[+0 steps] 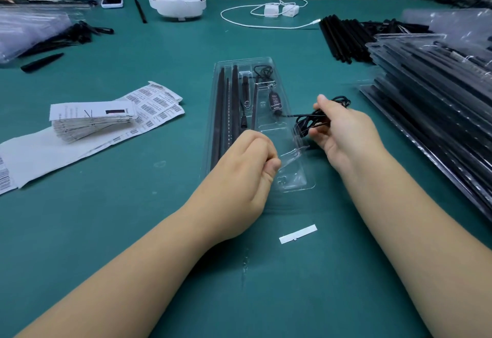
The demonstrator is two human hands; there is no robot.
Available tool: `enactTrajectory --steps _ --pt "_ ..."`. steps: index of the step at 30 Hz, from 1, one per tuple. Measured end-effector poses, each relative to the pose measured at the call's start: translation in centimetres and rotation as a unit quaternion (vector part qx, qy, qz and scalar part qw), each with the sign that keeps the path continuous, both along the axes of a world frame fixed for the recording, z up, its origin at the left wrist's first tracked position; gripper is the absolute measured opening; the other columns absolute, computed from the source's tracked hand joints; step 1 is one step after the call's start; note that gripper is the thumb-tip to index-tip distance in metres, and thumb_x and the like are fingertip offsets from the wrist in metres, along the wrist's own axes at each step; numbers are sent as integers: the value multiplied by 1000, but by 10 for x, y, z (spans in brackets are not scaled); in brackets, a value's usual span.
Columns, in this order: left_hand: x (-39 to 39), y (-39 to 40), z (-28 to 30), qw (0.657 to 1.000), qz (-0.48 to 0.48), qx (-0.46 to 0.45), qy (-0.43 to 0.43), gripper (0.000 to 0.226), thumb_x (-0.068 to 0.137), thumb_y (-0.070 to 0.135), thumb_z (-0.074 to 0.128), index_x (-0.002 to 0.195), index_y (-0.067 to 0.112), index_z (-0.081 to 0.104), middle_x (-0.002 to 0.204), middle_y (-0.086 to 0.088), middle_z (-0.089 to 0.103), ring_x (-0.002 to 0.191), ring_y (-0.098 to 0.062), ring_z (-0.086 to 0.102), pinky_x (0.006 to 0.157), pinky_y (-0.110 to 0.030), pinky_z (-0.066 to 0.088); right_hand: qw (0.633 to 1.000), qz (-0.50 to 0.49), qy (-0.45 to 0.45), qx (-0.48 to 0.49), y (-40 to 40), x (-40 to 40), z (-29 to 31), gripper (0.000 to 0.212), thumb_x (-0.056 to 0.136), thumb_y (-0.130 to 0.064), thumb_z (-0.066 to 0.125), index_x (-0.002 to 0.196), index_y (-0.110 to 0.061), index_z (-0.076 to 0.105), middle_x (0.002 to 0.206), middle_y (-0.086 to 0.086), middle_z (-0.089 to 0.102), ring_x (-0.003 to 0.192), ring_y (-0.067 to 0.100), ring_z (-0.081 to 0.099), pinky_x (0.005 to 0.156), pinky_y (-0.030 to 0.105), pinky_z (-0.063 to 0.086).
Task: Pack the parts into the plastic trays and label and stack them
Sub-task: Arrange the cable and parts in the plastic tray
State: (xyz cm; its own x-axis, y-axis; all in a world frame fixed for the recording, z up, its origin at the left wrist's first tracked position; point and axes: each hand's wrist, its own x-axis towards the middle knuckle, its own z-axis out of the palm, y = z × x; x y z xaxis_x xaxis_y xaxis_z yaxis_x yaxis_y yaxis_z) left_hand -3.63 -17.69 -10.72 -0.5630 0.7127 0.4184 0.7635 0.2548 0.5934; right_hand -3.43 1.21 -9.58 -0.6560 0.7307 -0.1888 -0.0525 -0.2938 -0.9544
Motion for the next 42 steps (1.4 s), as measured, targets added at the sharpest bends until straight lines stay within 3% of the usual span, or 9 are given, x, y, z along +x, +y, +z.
enactTrajectory --steps 3,10,12,15,19,25,29,34,42 --pt "0 1 3 999 -9 -33 -3 13 98 18 37 86 17 40 104 -5 48 102 -20 49 90 -26 38 998 -14 6 -54 3 -2 -1 21 91 -19 62 73 -9 58 75 5 53 56 13 49 44 17 46" --pt "3 5 9 984 -18 -166 70 21 100 20 36 100 4 50 108 -10 45 100 -34 56 84 -43 41 998 -40 -4 44 4 -7 -7 19 91 -20 60 75 -10 58 64 1 54 40 3 50 46 17 47" --pt "4 5 9 977 -13 -181 113 26 101 23 34 101 2 51 107 -11 44 85 -34 55 78 -44 43 997 -33 5 71 5 -7 -7 21 89 -22 63 73 -9 58 60 1 54 41 5 52 47 18 48" --pt "6 4 4 966 -24 -195 170 29 102 24 32 100 3 52 110 -12 45 91 -29 53 80 -38 42 987 -32 -28 157 6 -6 -7 22 86 -26 65 70 -12 60 62 1 58 45 6 55 43 17 45" --pt "8 6 2 988 10 -126 85 18 100 17 39 97 2 49 115 -10 46 80 -30 53 73 -41 42 971 -42 -74 225 12 -6 -7 29 85 -33 63 79 -4 65 74 3 60 65 12 59 44 19 45" --pt "-3 3 2 998 24 -17 -48 13 99 14 37 88 19 42 113 2 48 105 -8 45 89 -12 34 999 -32 -8 3 12 -6 -8 19 93 -24 60 77 -13 60 87 6 64 82 20 68 53 24 54" --pt "-6 0 3 996 13 3 -83 26 99 14 36 80 31 38 107 9 43 108 -1 43 88 -1 27 995 -39 34 -86 13 -7 -7 18 94 -19 58 81 -7 57 83 8 63 70 19 68 53 27 56" --pt "-7 -1 3 995 -2 14 -100 29 99 13 36 79 34 39 108 12 41 115 -6 45 91 -5 30 993 -33 42 -103 15 -8 -6 18 94 -16 59 80 -4 54 75 10 63 51 16 67 49 26 54" --pt "-4 2 1 998 -7 -6 -65 22 99 12 38 80 22 40 111 -1 43 115 -15 47 93 -18 36 978 -60 116 -163 3 -7 -6 18 95 -14 57 79 -5 57 75 7 63 60 14 67 62 33 60"
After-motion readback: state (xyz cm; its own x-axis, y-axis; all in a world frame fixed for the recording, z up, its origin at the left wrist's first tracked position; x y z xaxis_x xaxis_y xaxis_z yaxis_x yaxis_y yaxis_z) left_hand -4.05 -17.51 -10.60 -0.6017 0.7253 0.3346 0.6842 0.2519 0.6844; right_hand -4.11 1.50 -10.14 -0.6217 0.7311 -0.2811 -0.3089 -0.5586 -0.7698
